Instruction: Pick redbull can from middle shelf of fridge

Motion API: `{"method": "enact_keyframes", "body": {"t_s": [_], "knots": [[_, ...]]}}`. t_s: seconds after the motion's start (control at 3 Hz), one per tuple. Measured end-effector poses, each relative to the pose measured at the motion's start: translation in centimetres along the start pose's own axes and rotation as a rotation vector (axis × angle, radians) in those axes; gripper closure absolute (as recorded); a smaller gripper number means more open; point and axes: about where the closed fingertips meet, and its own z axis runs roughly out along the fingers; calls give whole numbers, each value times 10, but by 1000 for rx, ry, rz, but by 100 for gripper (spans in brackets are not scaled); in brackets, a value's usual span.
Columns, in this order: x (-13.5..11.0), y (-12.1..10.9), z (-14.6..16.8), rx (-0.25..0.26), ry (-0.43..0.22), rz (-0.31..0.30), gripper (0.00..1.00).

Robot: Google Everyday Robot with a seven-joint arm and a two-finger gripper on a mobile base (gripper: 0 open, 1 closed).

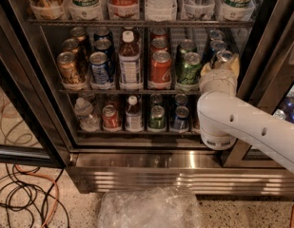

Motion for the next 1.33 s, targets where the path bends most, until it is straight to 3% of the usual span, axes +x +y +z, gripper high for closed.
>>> {"method": "enact_keyframes", "body": {"t_s": [0.67, 1.33], "knots": [[-11, -25, -5, -23, -2, 210, 100], [-13, -28, -5, -17, -8, 245, 100]]}}
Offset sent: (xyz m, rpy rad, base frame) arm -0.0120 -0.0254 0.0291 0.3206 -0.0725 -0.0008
